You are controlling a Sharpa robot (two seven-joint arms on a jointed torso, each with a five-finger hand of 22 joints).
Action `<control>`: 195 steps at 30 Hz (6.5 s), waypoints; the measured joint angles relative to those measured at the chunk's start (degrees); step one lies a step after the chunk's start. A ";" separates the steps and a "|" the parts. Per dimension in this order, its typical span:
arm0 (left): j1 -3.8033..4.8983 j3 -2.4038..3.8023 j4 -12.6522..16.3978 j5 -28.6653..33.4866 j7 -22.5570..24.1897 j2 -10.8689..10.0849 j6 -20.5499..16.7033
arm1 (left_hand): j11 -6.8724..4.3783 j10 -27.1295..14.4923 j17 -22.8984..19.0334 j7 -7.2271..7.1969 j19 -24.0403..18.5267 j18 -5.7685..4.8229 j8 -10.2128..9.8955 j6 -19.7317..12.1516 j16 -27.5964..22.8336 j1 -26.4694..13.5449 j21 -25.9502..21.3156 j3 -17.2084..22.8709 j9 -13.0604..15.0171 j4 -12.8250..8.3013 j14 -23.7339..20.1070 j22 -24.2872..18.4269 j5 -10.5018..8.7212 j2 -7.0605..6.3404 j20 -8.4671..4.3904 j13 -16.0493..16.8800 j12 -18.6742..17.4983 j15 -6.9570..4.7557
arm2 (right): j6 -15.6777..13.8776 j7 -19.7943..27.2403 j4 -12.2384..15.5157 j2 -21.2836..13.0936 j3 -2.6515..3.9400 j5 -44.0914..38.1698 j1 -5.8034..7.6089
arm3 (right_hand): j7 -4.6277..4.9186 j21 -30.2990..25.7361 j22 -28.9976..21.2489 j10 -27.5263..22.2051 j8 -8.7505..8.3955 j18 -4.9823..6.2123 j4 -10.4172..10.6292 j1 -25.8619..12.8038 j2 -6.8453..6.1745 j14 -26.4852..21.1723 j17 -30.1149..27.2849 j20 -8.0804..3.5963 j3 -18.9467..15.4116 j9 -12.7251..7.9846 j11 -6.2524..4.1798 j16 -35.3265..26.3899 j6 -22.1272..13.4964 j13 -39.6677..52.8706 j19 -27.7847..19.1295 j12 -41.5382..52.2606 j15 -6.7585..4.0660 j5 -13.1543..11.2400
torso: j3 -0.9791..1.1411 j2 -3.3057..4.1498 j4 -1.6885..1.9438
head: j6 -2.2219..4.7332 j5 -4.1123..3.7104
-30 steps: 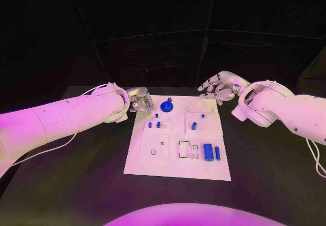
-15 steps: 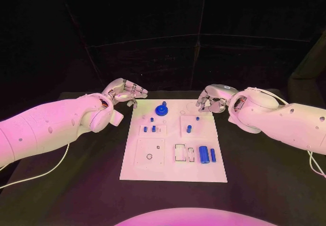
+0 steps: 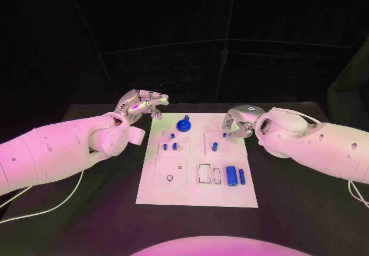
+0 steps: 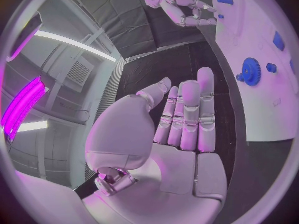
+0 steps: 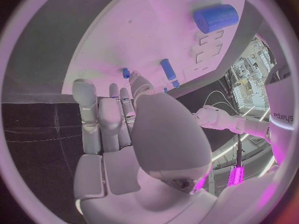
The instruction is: Assemble the parts on the task board
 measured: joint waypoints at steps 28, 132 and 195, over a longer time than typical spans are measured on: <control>-0.36 -0.11 1.23 2.57 1.55 -0.73 -1.50 | 0.42 -1.64 -1.18 0.49 0.00 -0.02 0.00 -1.50 -0.45 0.23 -0.66 -0.79 -0.04 0.17 -0.40 -0.65 0.00 0.23 0.00 -0.01 0.45 0.41 | 1.69 1.36 -2.72 2.31 0.23 -0.34 -1.22 | -0.38 7.13 8.54 5.27 -0.29 -0.94 -3.96 0.54 0.54 0.00 4.41 -0.08 14.05 0.42 -0.73 5.27 4.67 -5.75 3.00 -1.00 0.00 -2.41 | 0.08 0.05 -0.05 | -0.40 -0.48; -0.32 -0.09 0.45 5.06 0.46 0.36 -1.24 | 1.33 -5.83 -2.60 1.72 -0.18 -0.08 1.54 -4.98 -0.66 1.34 -2.47 -2.13 0.05 -0.23 -1.53 -1.89 0.00 0.81 0.60 -0.01 2.66 1.13 | -4.20 1.51 9.49 10.85 0.04 -2.74 -7.05 | -0.80 16.01 20.59 8.83 -2.01 -2.71 -12.09 -5.75 0.16 -0.20 3.39 -0.74 22.74 0.23 -1.22 7.37 7.67 -6.51 6.85 -4.55 -0.64 -3.08 | -0.04 0.02 -0.14 | -2.90 5.91; -0.33 -0.09 0.06 5.13 0.06 0.44 -0.89 | 1.54 -6.45 -2.80 1.72 -0.18 -0.08 1.83 -5.38 -0.66 1.70 -2.47 -2.36 0.15 -0.48 -1.73 -2.01 0.00 1.17 0.59 0.05 3.54 1.34 | -0.62 0.62 7.88 12.15 -0.80 -5.89 -7.85 | 1.30 14.17 17.20 0.24 -2.83 -2.70 -11.81 -11.01 -3.00 0.01 0.92 1.11 18.36 -0.11 1.40 7.25 -0.28 -6.71 4.99 -6.87 0.82 -2.58 | -0.06 0.01 -0.14 | -4.20 6.31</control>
